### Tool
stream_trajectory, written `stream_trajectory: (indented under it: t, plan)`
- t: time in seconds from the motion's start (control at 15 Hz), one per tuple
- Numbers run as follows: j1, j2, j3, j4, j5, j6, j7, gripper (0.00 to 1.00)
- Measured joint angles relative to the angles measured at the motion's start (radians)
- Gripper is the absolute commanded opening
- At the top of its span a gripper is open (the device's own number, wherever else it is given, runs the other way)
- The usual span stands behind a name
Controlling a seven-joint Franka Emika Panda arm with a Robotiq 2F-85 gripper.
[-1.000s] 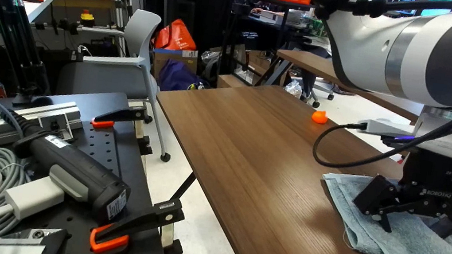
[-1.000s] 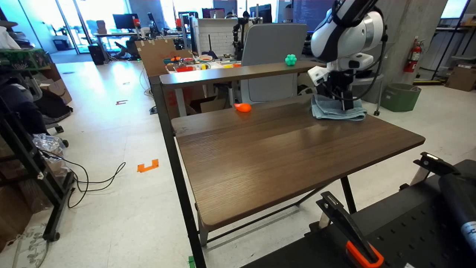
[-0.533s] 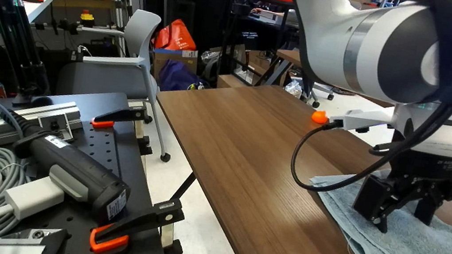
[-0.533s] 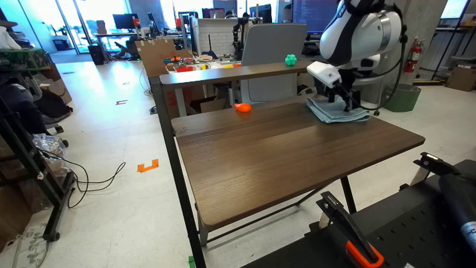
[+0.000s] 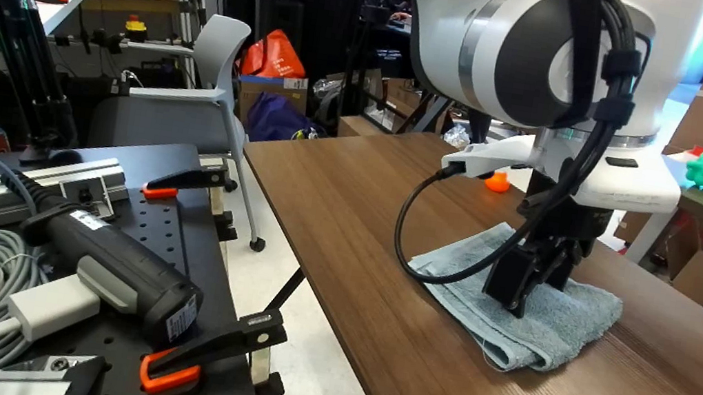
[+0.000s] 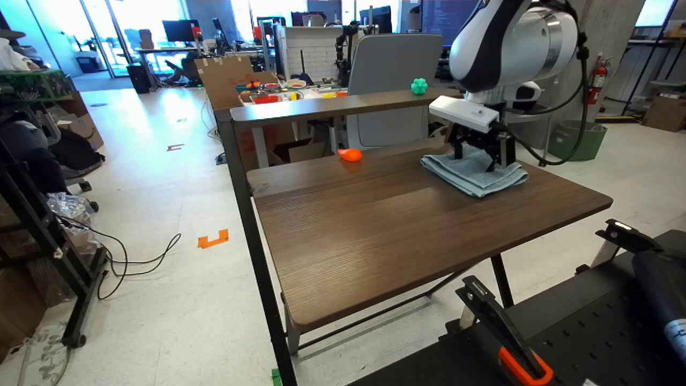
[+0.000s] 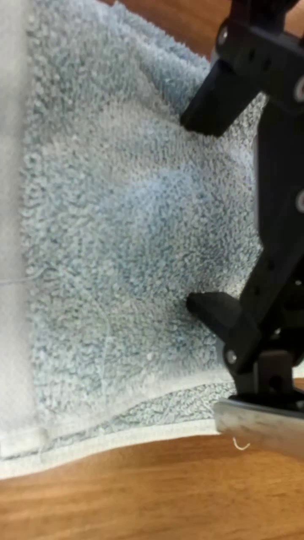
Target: Wipe the table
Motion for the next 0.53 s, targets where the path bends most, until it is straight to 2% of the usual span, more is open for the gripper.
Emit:
stream_trajectory:
  t: [0.33, 0.53]
  plan:
    - [-0.002, -0.059, 0.004, -0.080, 0.032, -0.056, -0.175, 1.00]
    - [0.010, -0.076, -0.026, -0.085, 0.036, -0.145, -0.195, 1.00]
